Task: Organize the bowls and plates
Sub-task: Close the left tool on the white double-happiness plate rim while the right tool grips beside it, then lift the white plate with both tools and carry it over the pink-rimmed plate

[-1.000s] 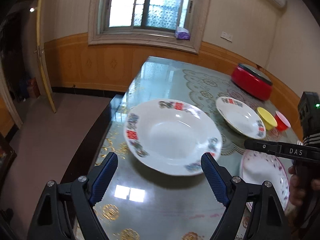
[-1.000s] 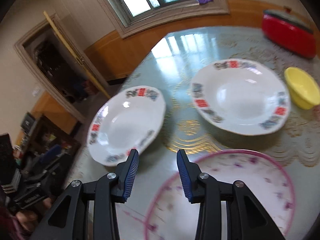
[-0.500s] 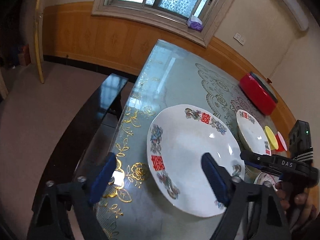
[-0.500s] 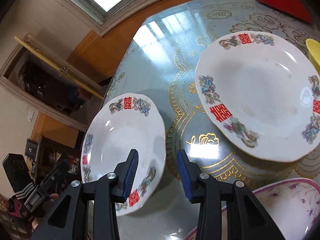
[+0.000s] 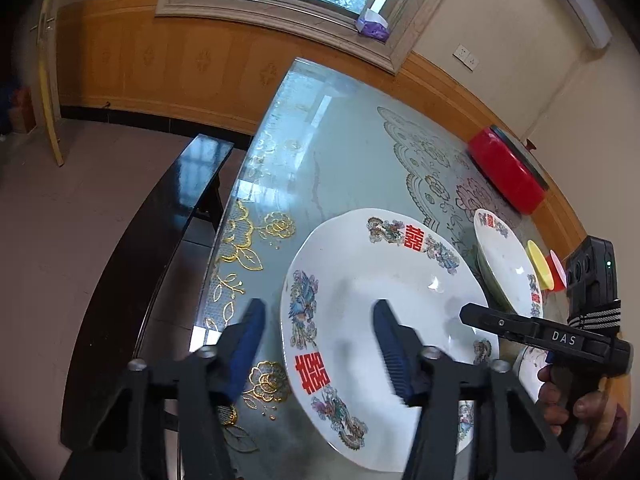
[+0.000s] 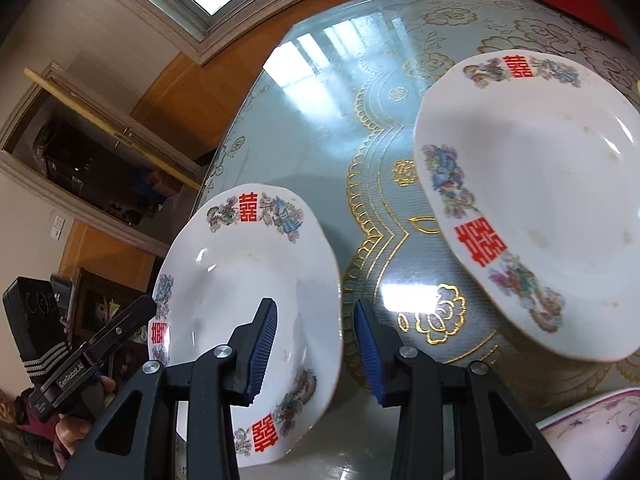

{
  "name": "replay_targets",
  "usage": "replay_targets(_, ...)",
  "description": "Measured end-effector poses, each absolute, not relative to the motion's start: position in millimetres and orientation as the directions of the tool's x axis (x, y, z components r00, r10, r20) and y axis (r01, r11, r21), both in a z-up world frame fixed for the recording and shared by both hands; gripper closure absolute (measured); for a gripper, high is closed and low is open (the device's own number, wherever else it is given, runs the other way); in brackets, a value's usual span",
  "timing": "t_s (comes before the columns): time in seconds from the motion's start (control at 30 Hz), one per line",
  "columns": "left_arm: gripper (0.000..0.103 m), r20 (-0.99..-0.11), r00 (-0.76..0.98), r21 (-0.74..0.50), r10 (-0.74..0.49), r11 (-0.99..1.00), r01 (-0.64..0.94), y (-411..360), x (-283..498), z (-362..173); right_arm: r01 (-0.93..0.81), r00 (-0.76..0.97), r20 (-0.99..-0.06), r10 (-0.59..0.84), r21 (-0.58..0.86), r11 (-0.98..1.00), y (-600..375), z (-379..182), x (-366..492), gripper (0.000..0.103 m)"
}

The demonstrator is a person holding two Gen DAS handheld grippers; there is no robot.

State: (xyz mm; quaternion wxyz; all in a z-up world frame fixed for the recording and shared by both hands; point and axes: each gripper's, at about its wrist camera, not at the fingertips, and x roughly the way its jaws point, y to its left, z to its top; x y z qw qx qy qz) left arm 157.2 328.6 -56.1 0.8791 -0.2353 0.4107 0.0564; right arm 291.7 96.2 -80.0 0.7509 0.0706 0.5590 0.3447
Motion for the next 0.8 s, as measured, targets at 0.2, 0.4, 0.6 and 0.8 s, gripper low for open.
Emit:
replay_targets(0.2, 0.061, -0.769, 0.630, -0.355, -0.108, 0.891, -0.282, 326, 168, -67, -0.469, 0.132, -0.801, 0.584, 0.469, 0.748, 109, -84, 290, 0.066)
replay_targets(0.4, 0.064, -0.783, 0.617, -0.302, -0.079, 0.916, -0.266, 318, 171, -70, -0.485, 0.146, -0.813, 0.564, 0.438, 0.757, 109, -84, 289, 0.069)
replay_targets(0.6, 0.078, -0.777, 0.627, -0.289, -0.050, 0.914, -0.285, 316, 160, -73, -0.523, 0.192, -0.843, 0.502, 0.345, 0.779, 109, -82, 283, 0.077)
replay_targets(0.8, 0.079, -0.772, 0.634, -0.287, -0.040, 0.912, -0.292, 306, 147, -73, -0.539, 0.191, -0.844, 0.500, 0.336, 0.772, 102, -82, 279, 0.077)
